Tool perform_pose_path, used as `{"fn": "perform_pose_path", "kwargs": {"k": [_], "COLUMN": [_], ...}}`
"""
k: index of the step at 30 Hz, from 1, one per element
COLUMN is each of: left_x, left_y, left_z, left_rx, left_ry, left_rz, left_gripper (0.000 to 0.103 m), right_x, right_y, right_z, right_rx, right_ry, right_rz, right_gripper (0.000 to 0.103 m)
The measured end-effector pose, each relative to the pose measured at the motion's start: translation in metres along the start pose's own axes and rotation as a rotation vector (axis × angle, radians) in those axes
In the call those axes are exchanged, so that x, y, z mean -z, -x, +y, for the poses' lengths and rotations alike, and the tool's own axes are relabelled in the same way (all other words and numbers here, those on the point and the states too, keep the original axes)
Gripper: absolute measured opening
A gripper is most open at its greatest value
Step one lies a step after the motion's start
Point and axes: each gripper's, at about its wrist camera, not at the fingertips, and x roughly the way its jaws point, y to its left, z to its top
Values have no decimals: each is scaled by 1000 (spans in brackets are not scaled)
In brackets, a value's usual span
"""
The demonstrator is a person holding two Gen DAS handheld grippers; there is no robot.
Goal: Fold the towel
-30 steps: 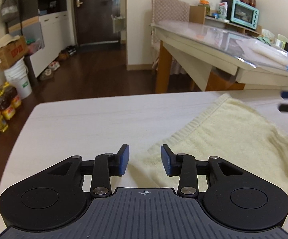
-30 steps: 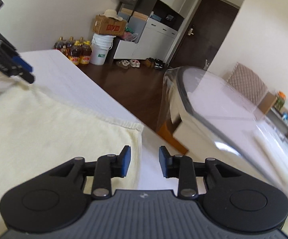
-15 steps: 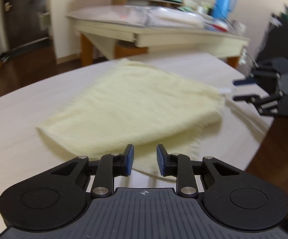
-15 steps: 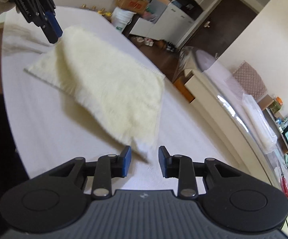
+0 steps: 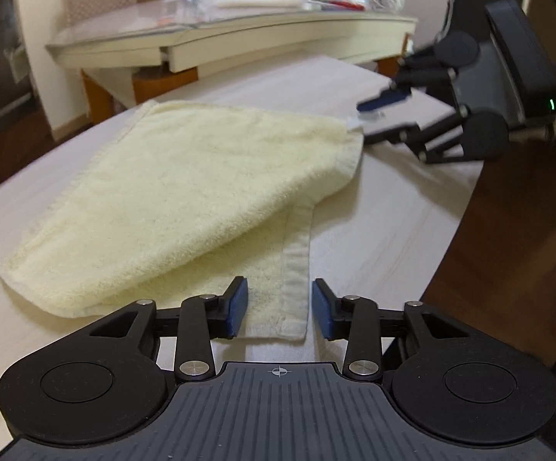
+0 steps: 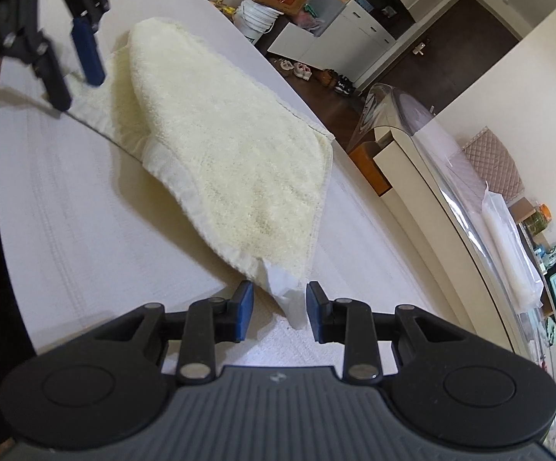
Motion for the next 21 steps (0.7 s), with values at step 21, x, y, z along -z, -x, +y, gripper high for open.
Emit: {"fn": "perform_pose_path", "kwargs": {"k": [21], "left_x": [21], "left_y": [41], "left_z": [25], "left_rx": [150], "left_ry": [184], "left_rz": [-14], "left_gripper": [8], "right_x": [4], "right_y": [14], "right_z": [13], "right_rx": [-26], "right_ry": [60], "right_rz": [-53], "right_gripper": [36]}}
